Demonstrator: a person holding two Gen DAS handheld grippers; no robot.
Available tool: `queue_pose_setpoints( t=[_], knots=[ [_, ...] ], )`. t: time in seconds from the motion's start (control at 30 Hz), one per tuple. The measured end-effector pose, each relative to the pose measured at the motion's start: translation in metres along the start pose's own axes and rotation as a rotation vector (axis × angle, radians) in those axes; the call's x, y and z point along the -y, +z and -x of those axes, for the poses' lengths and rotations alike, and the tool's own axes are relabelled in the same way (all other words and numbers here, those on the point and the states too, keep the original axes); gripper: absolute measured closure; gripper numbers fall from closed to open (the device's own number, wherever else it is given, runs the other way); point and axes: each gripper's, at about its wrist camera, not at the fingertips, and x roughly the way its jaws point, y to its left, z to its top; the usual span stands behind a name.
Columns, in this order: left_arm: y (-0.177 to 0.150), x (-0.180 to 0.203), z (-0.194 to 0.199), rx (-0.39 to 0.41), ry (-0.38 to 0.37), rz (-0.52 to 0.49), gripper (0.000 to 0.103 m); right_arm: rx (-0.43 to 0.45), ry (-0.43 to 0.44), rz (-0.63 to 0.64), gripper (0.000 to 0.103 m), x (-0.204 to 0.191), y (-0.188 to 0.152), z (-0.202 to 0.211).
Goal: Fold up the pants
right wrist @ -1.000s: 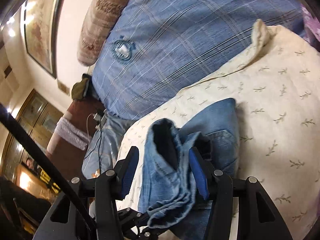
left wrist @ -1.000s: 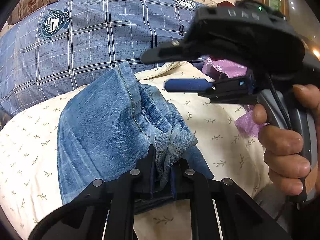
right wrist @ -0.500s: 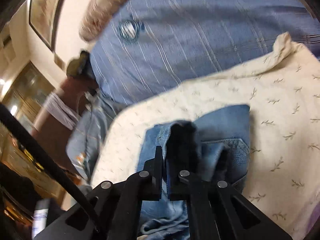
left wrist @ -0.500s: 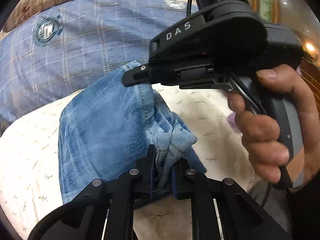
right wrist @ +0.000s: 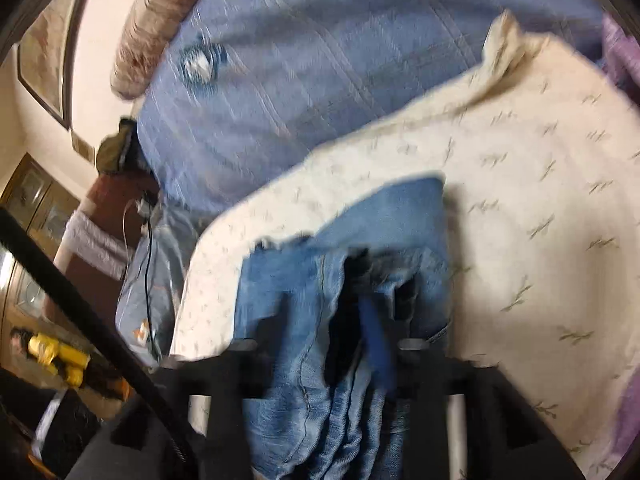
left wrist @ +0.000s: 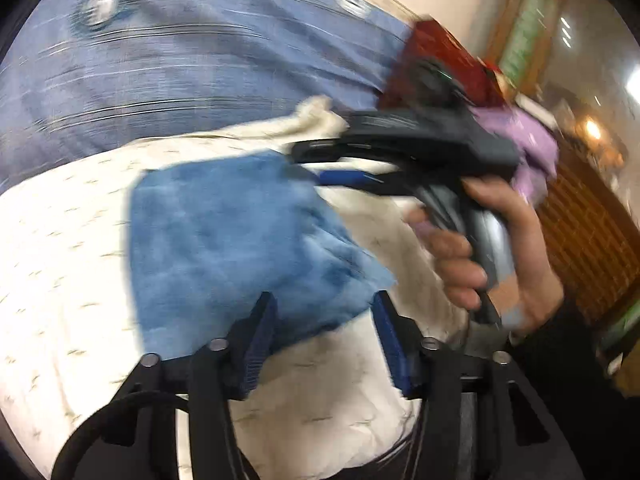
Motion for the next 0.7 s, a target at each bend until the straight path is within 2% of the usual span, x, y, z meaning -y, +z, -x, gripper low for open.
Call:
queue_pose_setpoints(
  t=[0.03,0.1,0.17,0.2,0.3,0.33,0.37,0.43,0.5,0.6,0.63,0.67,0.7],
  knots=[
    [0.004,-0.012,0.006,0.010,0.030,0.041,0.041,0.035,-0.014,0.002,0.032,-0.003,-0.002,0.008],
    [0.013,-0.041,0.009,0.016,0.107,0.128,0.038,0.069,-0.032,0.000,0.032,-0.006,-0.010,0.021],
    [0.023,-0.076,0.002,-0.011,0.180,0.239,0.038,0.042,-0.059,-0.026,0.032,-0.003,-0.024,0.019],
    [0.026,-0.085,-0.002,-0.022,0.191,0.270,0.038,0.016,-0.084,-0.032,0.032,-0.002,-0.028,0.014],
    [0.035,-0.119,-0.026,-0.093,0.171,0.392,0.038,-0.101,-0.175,-0.044,0.028,0.009,-0.034,-0.010],
    [0.037,-0.130,-0.036,-0.123,0.148,0.438,0.038,-0.110,-0.167,-0.076,0.030,0.015,-0.034,-0.013],
    [0.037,-0.136,-0.041,-0.145,0.141,0.462,0.038,-0.121,-0.131,-0.109,0.043,0.022,-0.035,-0.012],
    [0.037,-0.146,-0.048,-0.169,0.118,0.495,0.038,-0.145,-0.107,-0.133,0.051,0.031,-0.036,-0.011],
    [0.039,-0.150,-0.056,-0.180,0.085,0.493,0.038,-0.158,-0.079,-0.168,0.050,0.041,-0.036,-0.014],
    [0.038,-0.158,-0.071,-0.187,0.074,0.515,0.038,-0.174,-0.022,-0.200,0.043,0.050,-0.034,-0.020],
    [0.039,-0.161,-0.073,-0.176,0.071,0.522,0.040,-0.171,-0.009,-0.211,0.043,0.051,-0.033,-0.021],
    [0.041,-0.163,-0.074,-0.166,0.072,0.528,0.049,-0.172,0.002,-0.210,0.048,0.050,-0.034,-0.022],
    [0.040,-0.162,-0.076,-0.162,0.067,0.532,0.065,-0.168,0.006,-0.195,0.054,0.048,-0.034,-0.022]
  ],
)
